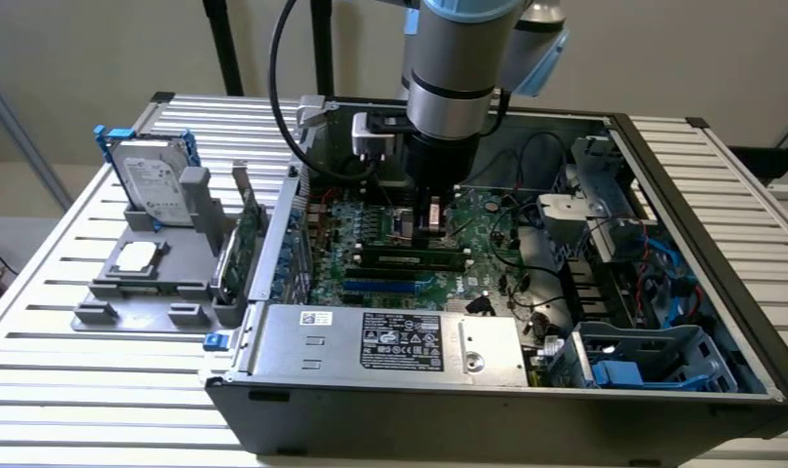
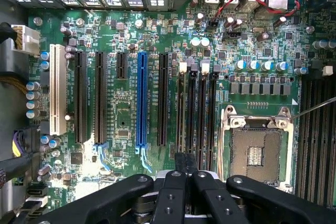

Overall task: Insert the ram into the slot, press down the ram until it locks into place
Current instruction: 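Press down the ram until it locks into place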

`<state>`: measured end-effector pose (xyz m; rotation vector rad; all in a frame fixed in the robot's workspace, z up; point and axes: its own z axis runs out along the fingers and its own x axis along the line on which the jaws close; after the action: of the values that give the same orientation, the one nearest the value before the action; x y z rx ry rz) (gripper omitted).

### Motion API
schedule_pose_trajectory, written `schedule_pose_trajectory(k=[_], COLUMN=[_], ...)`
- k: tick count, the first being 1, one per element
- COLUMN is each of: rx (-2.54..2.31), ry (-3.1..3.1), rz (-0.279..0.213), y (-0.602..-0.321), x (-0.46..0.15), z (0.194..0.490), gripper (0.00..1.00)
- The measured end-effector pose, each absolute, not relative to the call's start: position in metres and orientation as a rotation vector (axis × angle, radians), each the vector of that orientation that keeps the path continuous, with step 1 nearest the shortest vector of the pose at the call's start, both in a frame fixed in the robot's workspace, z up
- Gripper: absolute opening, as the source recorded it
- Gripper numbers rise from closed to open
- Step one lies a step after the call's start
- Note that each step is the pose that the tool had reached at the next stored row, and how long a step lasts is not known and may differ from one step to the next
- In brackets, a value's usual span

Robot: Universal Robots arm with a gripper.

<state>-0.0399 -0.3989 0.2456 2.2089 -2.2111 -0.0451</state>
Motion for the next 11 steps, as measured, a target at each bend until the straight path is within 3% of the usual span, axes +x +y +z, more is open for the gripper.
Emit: schedule_pose_trajectory(k=[11], rx=[2.209], ry=[-2.211], rz=[-0.045], y=[-0.3966], x=[-0.04], z=[0.2355], gripper=[0.11])
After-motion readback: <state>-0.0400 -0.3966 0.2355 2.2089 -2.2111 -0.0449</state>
